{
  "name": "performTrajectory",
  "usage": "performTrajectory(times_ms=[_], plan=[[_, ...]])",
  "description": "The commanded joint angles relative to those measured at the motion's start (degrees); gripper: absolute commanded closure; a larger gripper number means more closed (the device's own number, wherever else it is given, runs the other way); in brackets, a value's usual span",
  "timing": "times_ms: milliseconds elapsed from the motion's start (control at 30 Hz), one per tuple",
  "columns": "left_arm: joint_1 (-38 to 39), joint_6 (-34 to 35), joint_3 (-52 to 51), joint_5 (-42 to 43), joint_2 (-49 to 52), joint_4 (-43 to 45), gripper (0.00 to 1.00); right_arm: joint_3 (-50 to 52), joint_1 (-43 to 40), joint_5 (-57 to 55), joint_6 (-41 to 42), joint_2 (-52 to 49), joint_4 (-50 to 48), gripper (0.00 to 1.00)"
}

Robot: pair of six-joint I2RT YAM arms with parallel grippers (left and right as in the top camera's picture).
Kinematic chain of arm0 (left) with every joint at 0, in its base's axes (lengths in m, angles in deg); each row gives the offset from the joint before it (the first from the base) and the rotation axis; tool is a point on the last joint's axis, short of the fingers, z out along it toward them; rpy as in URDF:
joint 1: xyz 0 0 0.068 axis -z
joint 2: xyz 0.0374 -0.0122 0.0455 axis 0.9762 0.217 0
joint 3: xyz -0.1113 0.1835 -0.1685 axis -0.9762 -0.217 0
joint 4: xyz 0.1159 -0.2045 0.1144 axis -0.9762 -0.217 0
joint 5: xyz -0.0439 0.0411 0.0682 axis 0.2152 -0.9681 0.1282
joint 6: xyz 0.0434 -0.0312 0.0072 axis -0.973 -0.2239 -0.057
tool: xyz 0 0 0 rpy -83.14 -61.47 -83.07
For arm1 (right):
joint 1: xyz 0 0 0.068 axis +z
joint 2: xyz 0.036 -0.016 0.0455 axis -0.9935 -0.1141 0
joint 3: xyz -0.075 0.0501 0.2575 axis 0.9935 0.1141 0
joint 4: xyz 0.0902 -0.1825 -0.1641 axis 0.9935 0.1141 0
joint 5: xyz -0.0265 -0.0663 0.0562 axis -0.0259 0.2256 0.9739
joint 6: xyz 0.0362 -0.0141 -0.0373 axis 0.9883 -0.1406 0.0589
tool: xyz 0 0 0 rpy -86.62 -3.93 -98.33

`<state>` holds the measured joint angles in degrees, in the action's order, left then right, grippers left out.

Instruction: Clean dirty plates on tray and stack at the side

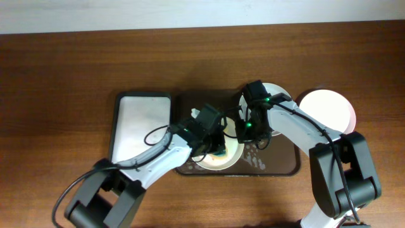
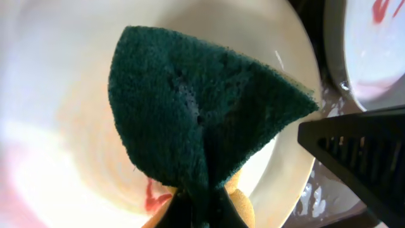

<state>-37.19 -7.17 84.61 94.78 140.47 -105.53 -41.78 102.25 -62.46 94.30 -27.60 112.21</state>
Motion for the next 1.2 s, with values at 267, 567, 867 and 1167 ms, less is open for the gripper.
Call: performTrajectory(times_ms=[267,567,867,1167], plan=[[2.3,1.5,0.0,-17.2,6.9,-2.4,1.0,0.3,0.3,0.4,-0.1,-0.5,-0.2,0.96],[-0.7,-2.4,0.0,-24.4,4.6,-8.3,1.0,0.3,0.3,0.4,-0.1,-0.5,-0.1,0.96],[-1.5,-10.5,0.5,-20.5,-12.0,-11.3,1.0,0.3,0.3,0.3,-0.1,-0.5,-0.1,0.95],[-8.6,-16.7,0.5,-18.2,-13.1,-12.3,1.0,0.3,0.3,0.3,-0.1,-0.5,-0.2,0.76]])
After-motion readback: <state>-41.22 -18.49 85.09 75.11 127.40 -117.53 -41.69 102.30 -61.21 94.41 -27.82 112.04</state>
